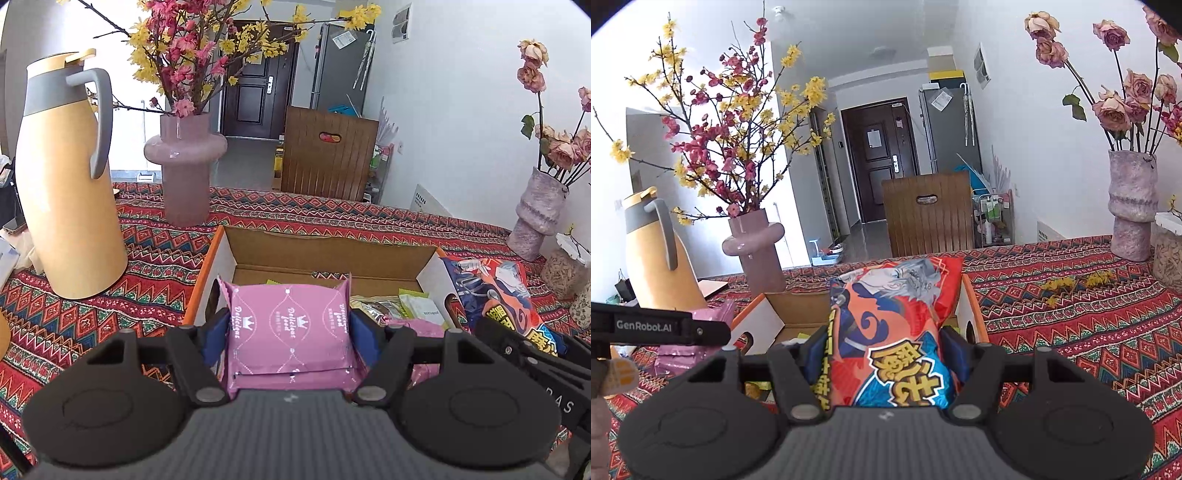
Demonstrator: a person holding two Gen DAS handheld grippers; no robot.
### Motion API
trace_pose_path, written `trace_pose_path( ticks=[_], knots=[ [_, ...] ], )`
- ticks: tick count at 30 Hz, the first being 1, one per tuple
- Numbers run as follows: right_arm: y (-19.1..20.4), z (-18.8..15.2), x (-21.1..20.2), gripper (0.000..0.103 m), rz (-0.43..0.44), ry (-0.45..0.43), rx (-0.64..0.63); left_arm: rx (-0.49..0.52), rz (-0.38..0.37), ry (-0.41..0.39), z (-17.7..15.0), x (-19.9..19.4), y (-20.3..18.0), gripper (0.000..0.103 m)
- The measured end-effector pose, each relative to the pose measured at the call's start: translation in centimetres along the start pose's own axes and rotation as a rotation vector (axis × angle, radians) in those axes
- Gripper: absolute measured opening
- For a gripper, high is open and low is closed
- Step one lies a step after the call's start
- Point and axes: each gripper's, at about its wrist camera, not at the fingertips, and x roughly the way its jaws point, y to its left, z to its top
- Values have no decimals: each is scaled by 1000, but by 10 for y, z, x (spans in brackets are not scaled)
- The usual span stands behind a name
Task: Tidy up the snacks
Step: 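Carry both snacks into the box and open both grippers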
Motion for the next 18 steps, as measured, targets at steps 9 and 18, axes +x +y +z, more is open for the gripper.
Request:
trace_pose_path(
  ticks=[9,18],
  knots=[
    [0,8,37,62,-10,23,6,-32,22,17,6,34,9,70],
    [-7,0,59,62,-14,24,28,-80,33,-17,0,61,25,70]
  ],
)
